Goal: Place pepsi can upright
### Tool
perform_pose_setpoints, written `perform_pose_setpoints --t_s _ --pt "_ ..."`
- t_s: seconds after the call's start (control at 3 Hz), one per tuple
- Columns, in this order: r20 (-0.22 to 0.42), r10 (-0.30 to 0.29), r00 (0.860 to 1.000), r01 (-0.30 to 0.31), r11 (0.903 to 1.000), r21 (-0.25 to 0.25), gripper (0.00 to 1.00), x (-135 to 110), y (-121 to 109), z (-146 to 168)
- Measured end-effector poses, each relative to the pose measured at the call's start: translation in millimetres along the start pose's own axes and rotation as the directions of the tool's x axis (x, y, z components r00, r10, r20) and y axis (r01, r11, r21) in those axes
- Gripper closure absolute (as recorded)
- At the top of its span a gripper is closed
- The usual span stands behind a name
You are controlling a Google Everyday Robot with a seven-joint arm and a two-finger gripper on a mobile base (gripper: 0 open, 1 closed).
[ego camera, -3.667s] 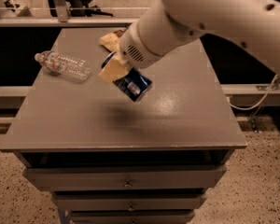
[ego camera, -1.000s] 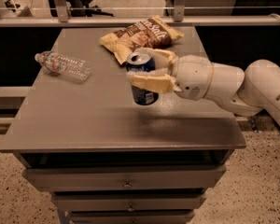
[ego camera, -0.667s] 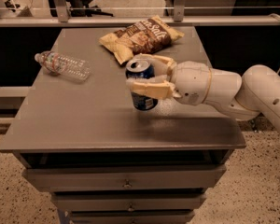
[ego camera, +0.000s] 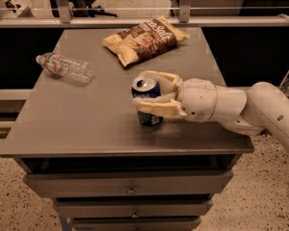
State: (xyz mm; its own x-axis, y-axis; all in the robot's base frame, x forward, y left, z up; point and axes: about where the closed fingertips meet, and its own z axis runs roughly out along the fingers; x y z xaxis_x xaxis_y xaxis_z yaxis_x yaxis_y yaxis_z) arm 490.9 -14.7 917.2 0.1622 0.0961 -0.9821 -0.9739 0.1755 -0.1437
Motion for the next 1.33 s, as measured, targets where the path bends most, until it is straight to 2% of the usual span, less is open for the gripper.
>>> perform_pose_setpoints --t_s 0.67,1.0,1.33 --pt "-0.048 -0.036 0.998 0.034 0.9990 -0.028 0.15 13.2 5.2 -17.6" --pt "-0.091 -0.037 0.995 0.035 0.9991 -0.026 0.00 17.0 5.2 -31.0" --pt "-0.168 -0.046 0.985 0.045 0.9989 -0.010 0.00 7.1 -4.2 -59.0"
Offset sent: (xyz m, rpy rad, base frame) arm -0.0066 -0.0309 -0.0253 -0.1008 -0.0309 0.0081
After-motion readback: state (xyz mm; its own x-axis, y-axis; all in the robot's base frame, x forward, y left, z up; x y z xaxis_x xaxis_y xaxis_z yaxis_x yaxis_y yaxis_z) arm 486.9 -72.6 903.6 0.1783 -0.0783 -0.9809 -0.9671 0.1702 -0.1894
